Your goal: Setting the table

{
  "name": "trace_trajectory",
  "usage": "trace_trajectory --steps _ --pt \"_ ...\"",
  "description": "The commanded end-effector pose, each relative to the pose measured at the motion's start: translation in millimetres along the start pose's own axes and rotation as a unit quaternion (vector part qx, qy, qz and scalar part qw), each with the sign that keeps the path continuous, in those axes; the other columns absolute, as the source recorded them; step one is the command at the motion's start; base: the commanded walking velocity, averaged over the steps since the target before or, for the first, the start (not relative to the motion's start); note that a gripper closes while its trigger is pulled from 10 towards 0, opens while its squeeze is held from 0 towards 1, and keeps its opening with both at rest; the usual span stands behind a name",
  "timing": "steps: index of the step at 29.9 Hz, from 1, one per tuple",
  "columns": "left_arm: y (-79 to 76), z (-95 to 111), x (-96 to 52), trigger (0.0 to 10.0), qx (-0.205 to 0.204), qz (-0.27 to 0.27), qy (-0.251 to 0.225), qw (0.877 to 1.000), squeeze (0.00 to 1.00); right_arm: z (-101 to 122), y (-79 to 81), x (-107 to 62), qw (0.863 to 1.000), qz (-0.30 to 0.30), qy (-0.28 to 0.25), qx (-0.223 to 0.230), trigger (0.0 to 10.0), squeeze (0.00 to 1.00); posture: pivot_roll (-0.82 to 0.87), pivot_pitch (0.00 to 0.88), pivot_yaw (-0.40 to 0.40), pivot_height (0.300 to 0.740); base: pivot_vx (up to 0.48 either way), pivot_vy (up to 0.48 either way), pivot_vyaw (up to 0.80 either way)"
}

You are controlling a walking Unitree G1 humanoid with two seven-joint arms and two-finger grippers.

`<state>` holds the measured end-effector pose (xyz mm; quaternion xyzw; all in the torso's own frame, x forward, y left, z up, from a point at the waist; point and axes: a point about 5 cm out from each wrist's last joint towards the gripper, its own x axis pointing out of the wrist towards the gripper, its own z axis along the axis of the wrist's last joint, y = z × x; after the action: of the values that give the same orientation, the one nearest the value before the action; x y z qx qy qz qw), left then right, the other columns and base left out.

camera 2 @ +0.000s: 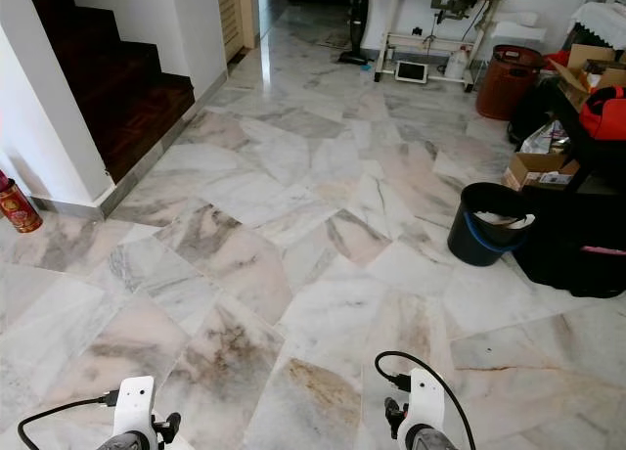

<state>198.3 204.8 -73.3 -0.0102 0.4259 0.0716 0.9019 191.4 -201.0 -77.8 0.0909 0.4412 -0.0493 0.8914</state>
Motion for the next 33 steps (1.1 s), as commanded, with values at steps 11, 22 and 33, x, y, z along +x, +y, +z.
trace_trajectory --steps 11,22,33 --pt "2.7 -7 -1.5 10.0 -0.004 0.014 0.012 1.000 0.00 -5 3.0 0.0 1.000 0.005 0.017 -0.017 10.0 0.00 0.06 0.000 -0.055 0.740 0.000 0.000 -0.67" --pt "1.5 -13 -2.2 10.0 -0.007 0.016 0.023 1.000 0.00 -11 -3.4 -2.0 0.999 -0.001 0.031 -0.031 10.0 0.00 0.06 0.000 -0.062 0.740 0.000 0.000 -0.67" --pt "1.2 -17 -3.1 10.0 -0.024 0.017 0.032 0.999 0.00 -17 -25.0 -7.6 0.998 -0.020 0.047 -0.038 10.0 0.00 0.06 0.000 -0.066 0.740 0.000 0.000 -0.67"
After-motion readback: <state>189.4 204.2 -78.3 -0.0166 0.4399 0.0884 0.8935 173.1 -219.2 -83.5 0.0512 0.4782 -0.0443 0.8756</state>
